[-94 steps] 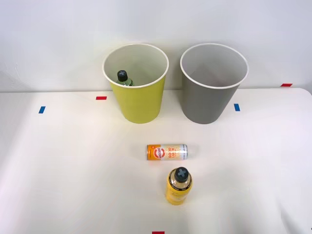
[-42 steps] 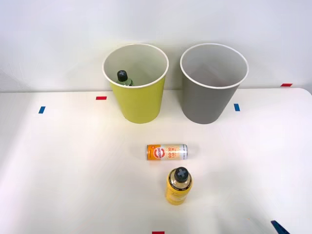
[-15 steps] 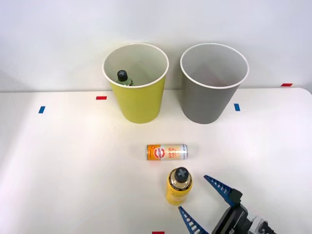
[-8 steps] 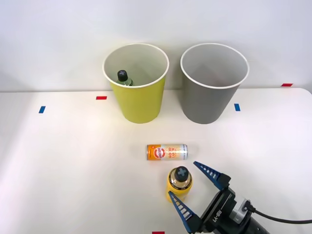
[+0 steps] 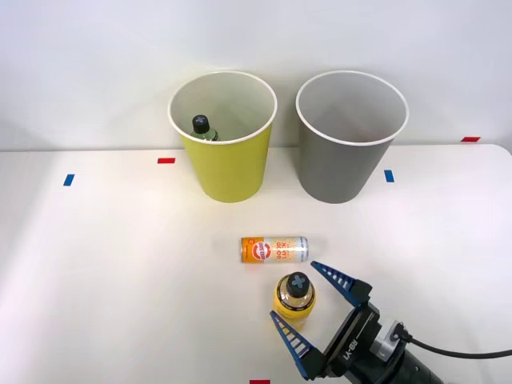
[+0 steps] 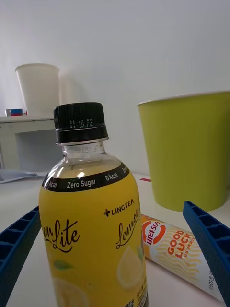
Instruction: Put cans in the gray bin, plastic bottles in the light green bin
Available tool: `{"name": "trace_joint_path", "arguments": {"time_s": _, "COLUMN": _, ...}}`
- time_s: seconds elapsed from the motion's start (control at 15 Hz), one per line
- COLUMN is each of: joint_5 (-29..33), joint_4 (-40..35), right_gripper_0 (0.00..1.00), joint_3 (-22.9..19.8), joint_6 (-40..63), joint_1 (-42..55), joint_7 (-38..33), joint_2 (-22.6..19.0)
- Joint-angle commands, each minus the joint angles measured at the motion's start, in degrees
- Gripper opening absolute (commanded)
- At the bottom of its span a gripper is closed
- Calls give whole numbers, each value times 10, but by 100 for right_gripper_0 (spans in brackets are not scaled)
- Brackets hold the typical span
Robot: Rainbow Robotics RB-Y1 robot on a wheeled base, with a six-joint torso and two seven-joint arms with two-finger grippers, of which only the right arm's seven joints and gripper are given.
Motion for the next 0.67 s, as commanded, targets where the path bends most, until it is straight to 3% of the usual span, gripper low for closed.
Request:
{"name": "trace_joint_path", "arguments": {"time_s": 0.07, "joint_5": 6, "joint_4": -1, "right_gripper_0": 100, "joint_3": 0, "joint_6": 10, "joint_1": -4, "joint_7": 10, "joint_2": 0}}
{"name": "trace_joint_path", "arguments": {"time_s": 0.6, "joint_5": 1, "joint_4": -58, "right_gripper_0": 100, "joint_3": 0, "joint_6": 84, "joint_1": -9, "joint_7": 39, "joint_2": -12}}
{"name": "trace_joint_path", "arguments": {"time_s": 0.67, "joint_5": 1, "joint_4": -58, "right_gripper_0": 78, "joint_3": 0, "joint_6": 83, "joint_1": -9, "joint_7": 41, "joint_2": -14}}
